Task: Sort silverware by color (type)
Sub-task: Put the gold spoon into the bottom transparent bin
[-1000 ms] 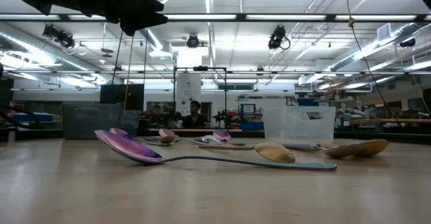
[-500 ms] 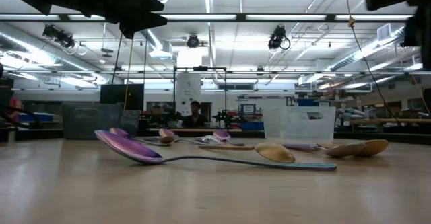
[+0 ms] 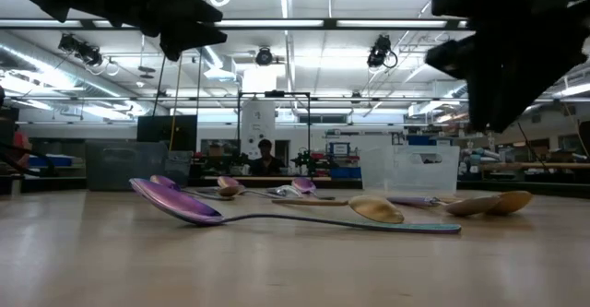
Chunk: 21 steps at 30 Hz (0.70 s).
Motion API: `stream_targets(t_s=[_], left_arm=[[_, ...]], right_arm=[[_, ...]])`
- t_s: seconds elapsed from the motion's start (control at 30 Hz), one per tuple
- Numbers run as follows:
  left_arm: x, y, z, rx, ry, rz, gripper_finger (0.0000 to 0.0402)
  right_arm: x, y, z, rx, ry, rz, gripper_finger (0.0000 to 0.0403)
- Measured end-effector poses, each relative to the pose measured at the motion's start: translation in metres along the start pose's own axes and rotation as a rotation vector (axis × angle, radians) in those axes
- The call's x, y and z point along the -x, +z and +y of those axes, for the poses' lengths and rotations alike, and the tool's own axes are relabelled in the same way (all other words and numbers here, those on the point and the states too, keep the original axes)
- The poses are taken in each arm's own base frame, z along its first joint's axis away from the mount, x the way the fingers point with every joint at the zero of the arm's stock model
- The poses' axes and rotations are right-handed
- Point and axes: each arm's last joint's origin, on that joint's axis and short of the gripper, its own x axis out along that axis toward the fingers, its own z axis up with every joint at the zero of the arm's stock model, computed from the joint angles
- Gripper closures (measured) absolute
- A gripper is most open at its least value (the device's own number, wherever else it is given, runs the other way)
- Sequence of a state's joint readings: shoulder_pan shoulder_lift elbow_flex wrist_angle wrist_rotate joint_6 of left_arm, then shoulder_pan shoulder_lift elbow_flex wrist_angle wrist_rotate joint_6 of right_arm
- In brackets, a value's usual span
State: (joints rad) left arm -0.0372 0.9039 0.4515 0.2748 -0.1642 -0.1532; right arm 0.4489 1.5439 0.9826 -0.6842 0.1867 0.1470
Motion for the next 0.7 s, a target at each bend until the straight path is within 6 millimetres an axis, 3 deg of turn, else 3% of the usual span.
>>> stream_targets(t_s=[0.43,0.7], left_arm=[[0.0,-0.003,0.0,0.016,0.005,0.028,0.017],[0.0,-0.003,0.001,0.015,0.006,0.033,0.017]], right_arm=[[-0.038,0.03,-0.007,0.708,-0.003,0.315,0.0306],[-0.05,0.027,-0.006,0.973,0.083,0.445,0.0306]])
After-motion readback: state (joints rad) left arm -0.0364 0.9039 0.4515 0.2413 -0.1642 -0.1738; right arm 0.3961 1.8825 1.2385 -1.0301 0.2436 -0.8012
